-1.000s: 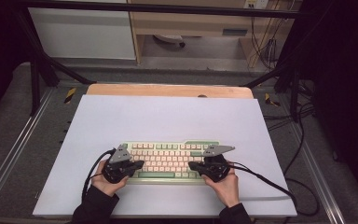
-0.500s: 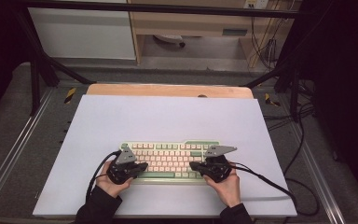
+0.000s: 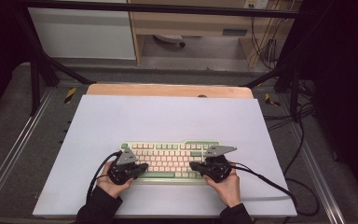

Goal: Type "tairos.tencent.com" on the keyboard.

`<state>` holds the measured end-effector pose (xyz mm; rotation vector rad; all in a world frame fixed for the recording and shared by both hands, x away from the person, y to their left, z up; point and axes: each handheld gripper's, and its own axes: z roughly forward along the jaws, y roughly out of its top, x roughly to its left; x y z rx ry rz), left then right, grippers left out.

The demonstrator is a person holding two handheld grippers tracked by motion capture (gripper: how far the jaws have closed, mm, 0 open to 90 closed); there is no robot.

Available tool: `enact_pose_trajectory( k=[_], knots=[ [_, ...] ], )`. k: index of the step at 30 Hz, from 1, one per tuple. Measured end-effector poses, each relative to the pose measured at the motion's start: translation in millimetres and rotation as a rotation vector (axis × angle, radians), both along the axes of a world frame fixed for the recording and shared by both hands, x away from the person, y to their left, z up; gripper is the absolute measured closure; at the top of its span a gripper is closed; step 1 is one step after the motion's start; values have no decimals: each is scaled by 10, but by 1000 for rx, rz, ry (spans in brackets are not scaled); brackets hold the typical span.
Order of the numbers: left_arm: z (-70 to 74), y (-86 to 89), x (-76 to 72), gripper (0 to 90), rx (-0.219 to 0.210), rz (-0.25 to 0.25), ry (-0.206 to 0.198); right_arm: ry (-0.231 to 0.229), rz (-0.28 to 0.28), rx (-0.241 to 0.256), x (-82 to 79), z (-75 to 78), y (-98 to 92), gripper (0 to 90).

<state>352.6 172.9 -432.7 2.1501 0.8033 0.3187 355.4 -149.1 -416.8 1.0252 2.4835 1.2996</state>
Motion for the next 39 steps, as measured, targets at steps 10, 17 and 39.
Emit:
enact_pose_trajectory(
  k=[10, 17, 39],
  knots=[
    [46, 24, -28, 896, -7, -2, -15, 0, 1, -1, -1, 7, -4, 900],
    [77, 75, -34, 896, -16, 7, -20, 1, 0, -4, -4, 2, -2, 900],
    [167, 159, 12, 896, -30, 45, -31, 3, 7, -11, 2, -17, 7, 900]
  ],
)
